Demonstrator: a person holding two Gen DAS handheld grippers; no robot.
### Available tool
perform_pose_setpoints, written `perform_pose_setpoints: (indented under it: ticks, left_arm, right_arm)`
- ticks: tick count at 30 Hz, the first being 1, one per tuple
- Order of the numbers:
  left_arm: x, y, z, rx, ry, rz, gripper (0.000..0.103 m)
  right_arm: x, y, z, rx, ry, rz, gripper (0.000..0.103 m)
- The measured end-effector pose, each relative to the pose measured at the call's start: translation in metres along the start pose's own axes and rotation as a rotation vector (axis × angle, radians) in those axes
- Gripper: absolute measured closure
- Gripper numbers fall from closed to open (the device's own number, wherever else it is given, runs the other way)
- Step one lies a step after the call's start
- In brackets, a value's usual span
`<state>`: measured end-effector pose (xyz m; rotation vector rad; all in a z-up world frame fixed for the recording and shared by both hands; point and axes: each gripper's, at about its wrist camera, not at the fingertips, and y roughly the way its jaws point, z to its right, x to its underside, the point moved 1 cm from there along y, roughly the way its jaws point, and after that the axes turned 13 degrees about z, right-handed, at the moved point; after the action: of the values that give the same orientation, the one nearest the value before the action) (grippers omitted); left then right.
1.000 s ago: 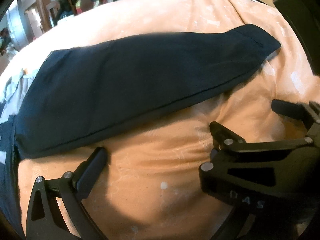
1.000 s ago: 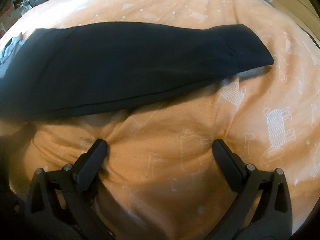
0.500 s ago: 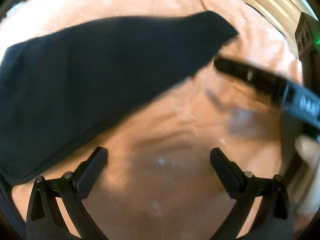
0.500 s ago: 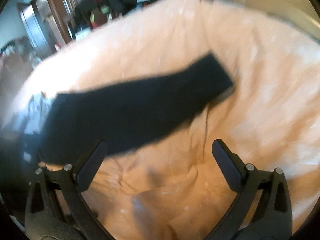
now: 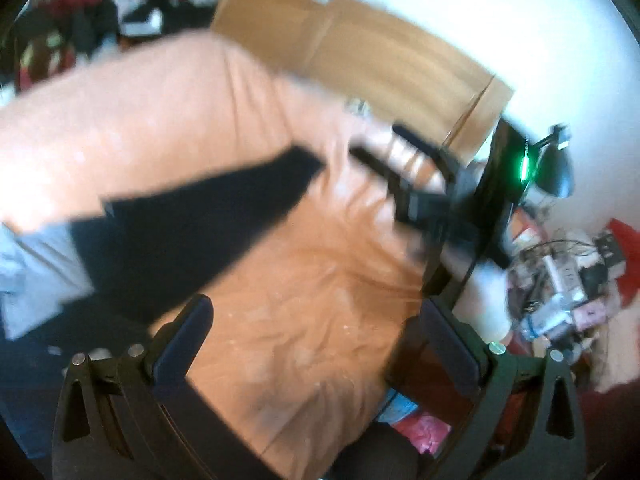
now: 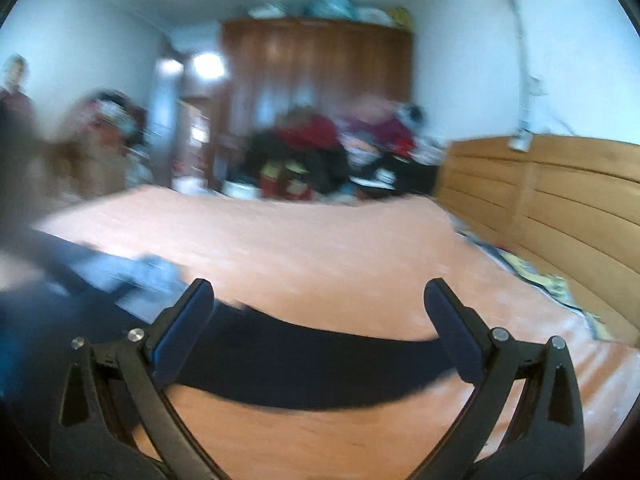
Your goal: Fold small clothes
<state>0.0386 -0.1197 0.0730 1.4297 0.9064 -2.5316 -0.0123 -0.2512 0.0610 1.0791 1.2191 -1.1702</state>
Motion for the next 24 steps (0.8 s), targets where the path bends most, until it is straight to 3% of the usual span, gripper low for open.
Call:
perform_pose_setpoints:
  ticks: [3, 7, 13, 15, 18, 20, 22, 24]
  left_arm:
    - [-0.021, -0.082, 0.011, 0.033, -0.03, 0.121, 0.0]
    - [-0.025, -0.155, 0.03, 0.108, -0.079, 0.227, 0.0]
    - [-0.012, -0.247, 0.034, 0.137, -0.08, 0.321, 0.0]
    - [-0.003, -0.263, 0.031, 0.14, -0.103, 0.337, 0.0]
    - [0.011, -0.282, 0.027, 0.171, -0.154, 0.355, 0.0]
    - [0.017, -0.29, 0.03, 0.18, -0.164, 0.364, 0.0]
    - [0.02, -0.294, 0.034, 0.184, -0.162, 0.368, 0.0]
    - [0.021, -0.299, 0.038, 0.183, -0.148, 0.372, 0.0]
  right_arm:
    - [-0.023, -0.011, -0.029, -0.082, 0.095, 0.013, 0.0]
    - [-0.032, -0.03, -0.073, -0.159, 0.165, 0.022, 0.0]
    - [-0.014, -0.036, -0.117, -0.236, 0.195, -0.102, 0.0]
    - [-0.004, -0.041, -0.128, -0.262, 0.214, -0.122, 0.0]
    - [0.01, -0.047, -0.147, -0.358, 0.388, -0.089, 0.0]
    - [0.025, -0.032, -0.165, -0.357, 0.416, -0.098, 0.0]
    - [0.045, -0.015, -0.187, -0.391, 0.478, -0.144, 0.0]
    - [0.072, -0.002, -0.225, -0.428, 0.482, -0.256, 0.0]
